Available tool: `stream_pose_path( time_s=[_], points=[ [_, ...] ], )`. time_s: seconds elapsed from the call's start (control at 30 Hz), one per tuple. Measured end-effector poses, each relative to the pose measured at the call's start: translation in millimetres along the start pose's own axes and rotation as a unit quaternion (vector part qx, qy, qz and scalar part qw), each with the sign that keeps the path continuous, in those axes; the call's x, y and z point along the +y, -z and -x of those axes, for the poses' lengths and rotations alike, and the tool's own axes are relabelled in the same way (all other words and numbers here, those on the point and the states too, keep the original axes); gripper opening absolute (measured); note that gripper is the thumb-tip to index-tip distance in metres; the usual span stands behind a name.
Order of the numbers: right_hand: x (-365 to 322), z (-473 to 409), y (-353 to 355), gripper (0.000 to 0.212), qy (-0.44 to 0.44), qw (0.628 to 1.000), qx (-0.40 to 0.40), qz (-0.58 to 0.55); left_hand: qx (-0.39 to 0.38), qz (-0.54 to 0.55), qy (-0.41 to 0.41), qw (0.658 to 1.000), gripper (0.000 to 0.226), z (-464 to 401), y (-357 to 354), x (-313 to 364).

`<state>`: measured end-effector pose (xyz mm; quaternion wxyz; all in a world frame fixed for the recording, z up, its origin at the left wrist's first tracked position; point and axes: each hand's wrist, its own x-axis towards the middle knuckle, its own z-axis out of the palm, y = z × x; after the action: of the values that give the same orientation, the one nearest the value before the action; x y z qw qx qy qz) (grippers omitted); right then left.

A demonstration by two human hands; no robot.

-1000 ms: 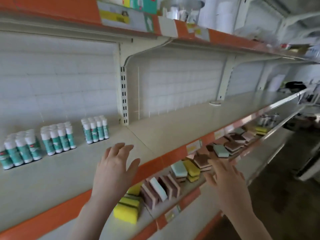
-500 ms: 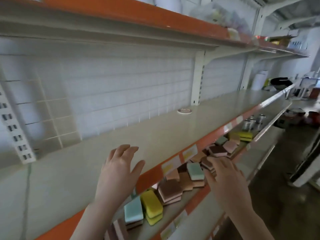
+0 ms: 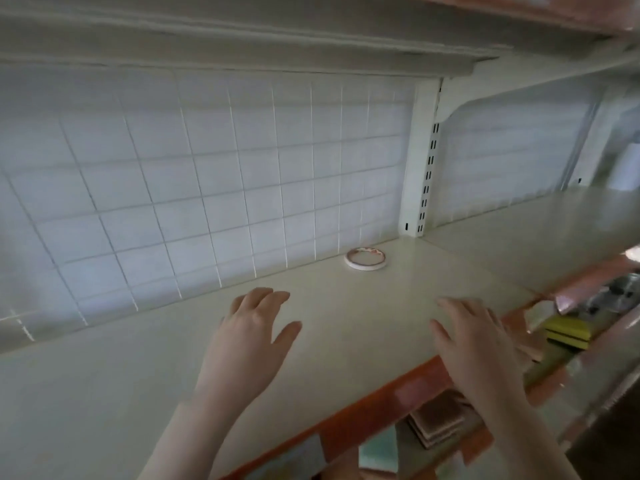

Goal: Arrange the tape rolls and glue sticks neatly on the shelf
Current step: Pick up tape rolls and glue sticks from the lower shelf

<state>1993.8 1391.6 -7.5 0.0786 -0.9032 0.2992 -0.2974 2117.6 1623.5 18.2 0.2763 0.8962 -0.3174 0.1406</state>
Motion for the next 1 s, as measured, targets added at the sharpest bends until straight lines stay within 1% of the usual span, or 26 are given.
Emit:
stream_pose_path(
  time_s=[0.07,0.13,0.23,0.37,0.5,0.77,0.83,0.93,1.0],
  points=[
    [27,-34,-19,0.029,0.048,0.999,0.015,-0.007,-0.010,-0.020,0.016,1.000,0.047,-15,-21,16],
    [51,-66,-35,0.034,0.088,0.996,0.019,-0.020,-0.015,-0.039,0.035,0.999,0.050,-30,-39,31],
    [83,-108,-47,0.036,0.132,0.991,-0.004,-0.029,-0.002,-0.056,0.080,0.995,0.049,-53,-59,57],
    [112,-151,-57,0.032,0.163,0.985,-0.030,-0.036,0.007,-0.071,0.107,0.992,0.047,-83,-86,89],
    [120,-182,-63,0.029,0.167,0.983,-0.064,-0.047,-0.011,-0.071,0.120,0.990,0.045,-111,-116,100],
    [119,-196,-86,0.021,0.183,0.973,-0.084,-0.114,-0.076,-0.097,0.109,0.986,0.048,-158,-159,99],
    [121,-199,-86,0.022,0.178,0.972,-0.090,-0.125,-0.083,-0.105,0.098,0.986,0.045,-163,-166,97],
    [122,-201,-84,0.027,0.165,0.970,-0.118,-0.132,-0.091,-0.123,0.074,0.985,0.035,-166,-173,95],
    [122,-200,-83,0.028,0.164,0.967,-0.132,-0.140,-0.102,-0.132,0.068,0.984,0.033,-164,-174,93]
  ],
)
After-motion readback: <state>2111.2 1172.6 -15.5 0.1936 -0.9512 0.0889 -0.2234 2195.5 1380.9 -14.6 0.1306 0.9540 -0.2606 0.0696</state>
